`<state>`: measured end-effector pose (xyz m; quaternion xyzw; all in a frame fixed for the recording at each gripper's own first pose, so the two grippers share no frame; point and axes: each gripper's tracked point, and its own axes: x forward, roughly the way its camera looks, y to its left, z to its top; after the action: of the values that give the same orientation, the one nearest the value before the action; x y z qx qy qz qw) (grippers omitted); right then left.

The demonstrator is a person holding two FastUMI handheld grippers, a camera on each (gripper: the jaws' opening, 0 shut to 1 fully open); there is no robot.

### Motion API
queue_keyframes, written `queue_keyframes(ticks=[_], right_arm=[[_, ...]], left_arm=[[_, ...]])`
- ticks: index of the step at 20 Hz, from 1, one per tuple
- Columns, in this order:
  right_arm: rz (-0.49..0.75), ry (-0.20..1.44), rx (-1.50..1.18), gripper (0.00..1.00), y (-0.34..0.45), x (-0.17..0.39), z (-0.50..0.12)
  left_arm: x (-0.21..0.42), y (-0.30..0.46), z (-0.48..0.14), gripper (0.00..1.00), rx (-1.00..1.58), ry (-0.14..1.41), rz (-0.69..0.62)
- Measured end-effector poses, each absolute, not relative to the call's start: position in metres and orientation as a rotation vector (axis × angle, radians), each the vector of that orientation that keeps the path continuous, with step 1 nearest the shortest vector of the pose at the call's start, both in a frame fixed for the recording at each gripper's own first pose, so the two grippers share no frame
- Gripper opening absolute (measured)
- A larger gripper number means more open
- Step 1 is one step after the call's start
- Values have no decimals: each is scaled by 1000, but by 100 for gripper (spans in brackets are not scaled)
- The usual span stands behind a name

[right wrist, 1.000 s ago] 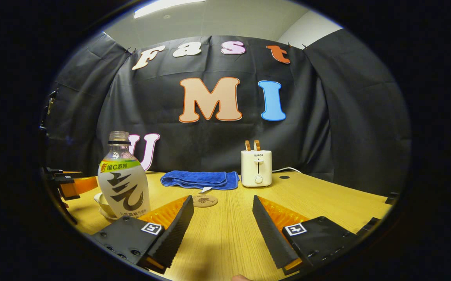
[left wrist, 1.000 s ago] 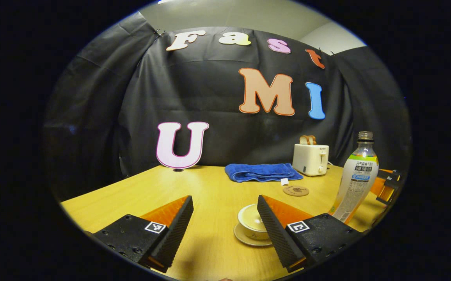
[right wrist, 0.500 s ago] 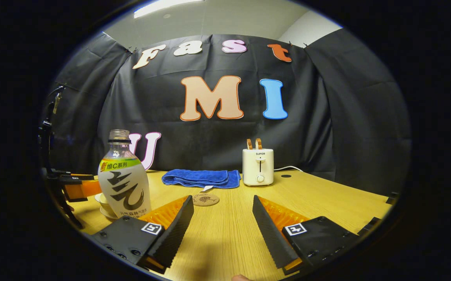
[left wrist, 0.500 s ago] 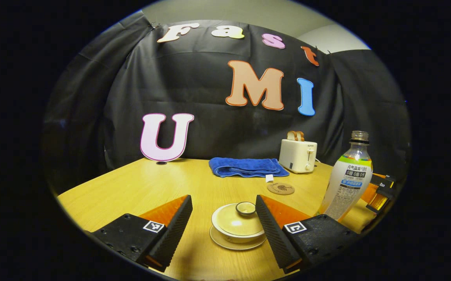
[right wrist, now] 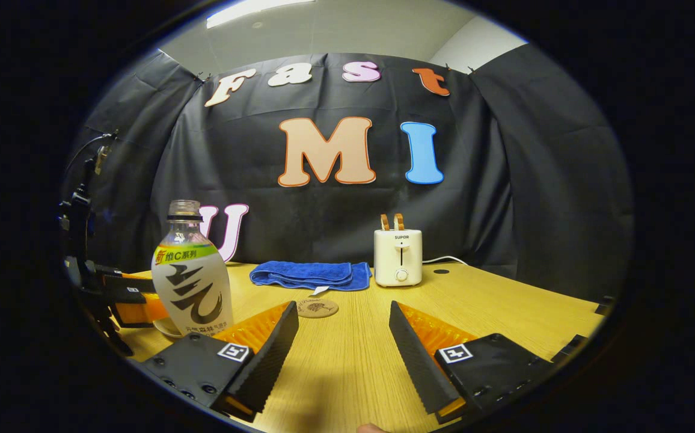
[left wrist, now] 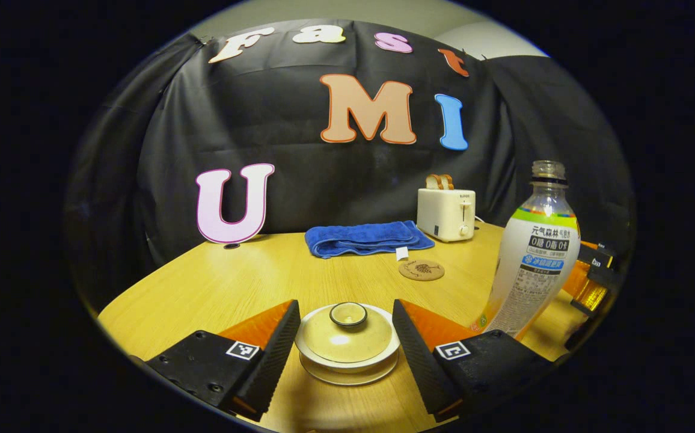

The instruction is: Open the teacup lid with one hand, grasp the water bottle and pour water into the teacup with the other hand; after pouring, place the water bottle on the coaster and then close the teacup lid.

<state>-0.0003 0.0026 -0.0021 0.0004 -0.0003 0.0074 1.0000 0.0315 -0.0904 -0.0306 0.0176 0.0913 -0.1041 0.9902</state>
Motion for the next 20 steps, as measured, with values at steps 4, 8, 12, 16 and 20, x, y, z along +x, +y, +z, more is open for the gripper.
queue_keyframes(ticks=[4,8,12,16,20], right_arm=[[20,-7,2,97,4,-1,0],[25,-4,2,94,4,0,-1],[29,-7,1,94,5,-1,0],[35,-22,2,94,6,-3,3],[35,-29,2,94,6,-5,4]], left_arm=[[31,-89,-31,78,50,189,-204],[32,-89,-31,73,50,186,-201],[33,-90,-30,66,57,180,-202],[36,-87,-26,51,81,149,-179],[37,-88,-26,28,94,144,-172]])
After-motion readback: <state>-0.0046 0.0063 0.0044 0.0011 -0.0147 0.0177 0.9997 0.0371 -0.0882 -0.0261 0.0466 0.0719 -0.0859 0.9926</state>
